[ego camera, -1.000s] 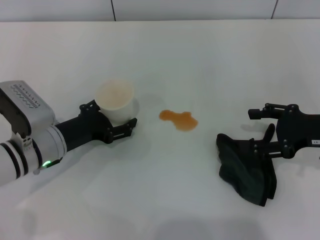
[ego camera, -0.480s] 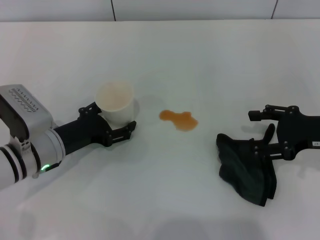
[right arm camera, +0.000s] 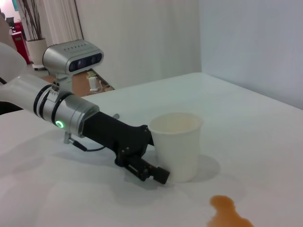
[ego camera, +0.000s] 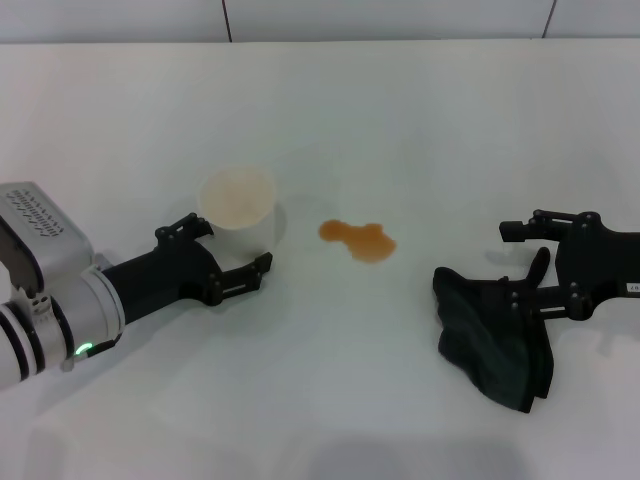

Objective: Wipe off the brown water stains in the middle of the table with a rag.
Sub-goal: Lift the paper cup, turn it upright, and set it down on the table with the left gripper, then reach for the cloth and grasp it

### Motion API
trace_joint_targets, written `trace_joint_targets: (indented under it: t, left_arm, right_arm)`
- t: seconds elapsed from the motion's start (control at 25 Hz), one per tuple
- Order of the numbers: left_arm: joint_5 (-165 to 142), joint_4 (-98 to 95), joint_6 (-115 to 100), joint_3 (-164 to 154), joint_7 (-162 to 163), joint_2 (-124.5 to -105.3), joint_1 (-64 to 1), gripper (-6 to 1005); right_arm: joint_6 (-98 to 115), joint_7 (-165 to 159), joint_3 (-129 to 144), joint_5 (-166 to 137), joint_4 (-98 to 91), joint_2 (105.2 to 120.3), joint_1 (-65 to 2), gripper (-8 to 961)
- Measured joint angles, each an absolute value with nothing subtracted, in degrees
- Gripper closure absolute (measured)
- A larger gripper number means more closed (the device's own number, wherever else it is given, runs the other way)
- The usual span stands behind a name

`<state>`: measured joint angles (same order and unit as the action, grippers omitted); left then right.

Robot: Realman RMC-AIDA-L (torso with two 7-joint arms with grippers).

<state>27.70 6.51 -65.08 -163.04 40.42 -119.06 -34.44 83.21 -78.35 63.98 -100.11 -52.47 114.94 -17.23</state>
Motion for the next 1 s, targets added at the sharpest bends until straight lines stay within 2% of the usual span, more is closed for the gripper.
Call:
trace_joint_targets:
  t: [0.52,0.88,1.0]
  left_arm:
    - [26.52,10.95,-72.14,-163.04,43.85,-119.29,-32.97,133]
    - [27.48,20.08,-84.01,-163.03,50.33,-119.23,-30.63,134]
    - [28.24,28.24,-95.99,-163.02,58.16,-119.09,-30.63,134]
  right_arm:
    - [83.14,-78.40,63.99,-100.11,-52.47,114.87,-17.21,84]
    - [83.14,-78.34,63.98,-100.11,-52.47,114.87,-17.69,84]
    - [83.07,-78.33,63.90,-100.11,-52.46,114.87,-17.75,84]
